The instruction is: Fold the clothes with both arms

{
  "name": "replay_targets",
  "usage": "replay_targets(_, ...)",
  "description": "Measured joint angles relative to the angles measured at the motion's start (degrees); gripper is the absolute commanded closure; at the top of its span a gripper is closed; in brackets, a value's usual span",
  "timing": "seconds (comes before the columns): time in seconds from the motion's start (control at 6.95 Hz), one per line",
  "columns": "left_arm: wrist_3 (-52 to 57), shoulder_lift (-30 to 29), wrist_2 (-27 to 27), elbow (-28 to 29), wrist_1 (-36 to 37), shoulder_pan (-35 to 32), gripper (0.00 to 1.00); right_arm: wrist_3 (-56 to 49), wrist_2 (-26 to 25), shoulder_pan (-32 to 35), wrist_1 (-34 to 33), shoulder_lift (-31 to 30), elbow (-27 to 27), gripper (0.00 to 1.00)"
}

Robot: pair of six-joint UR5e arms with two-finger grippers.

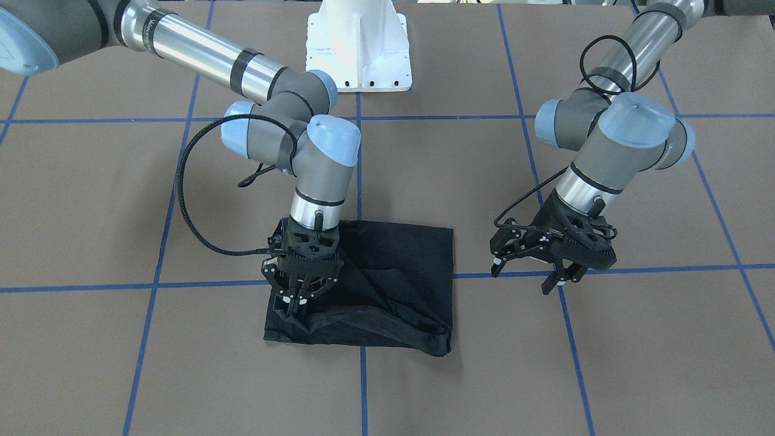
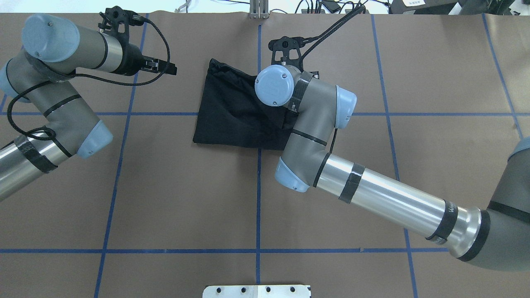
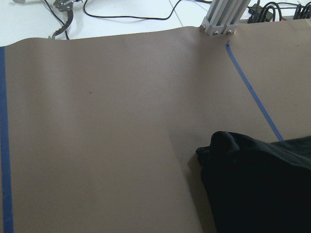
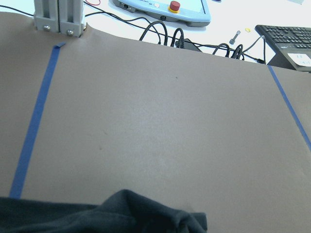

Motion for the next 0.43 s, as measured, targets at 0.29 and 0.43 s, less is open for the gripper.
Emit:
replay_targets(0.29,-0.06,0.06,0.0,0.03,0.06,0.0,0.0,-0.86,0.01,1.0,3.36,1.52,-6.2,0.01)
replay_targets(0.43,-0.06,0.08,-0.01,0.02,0.07,0.0,0.0,-0.88,0.11,1.36,4.16,1.7,-7.14,0.0)
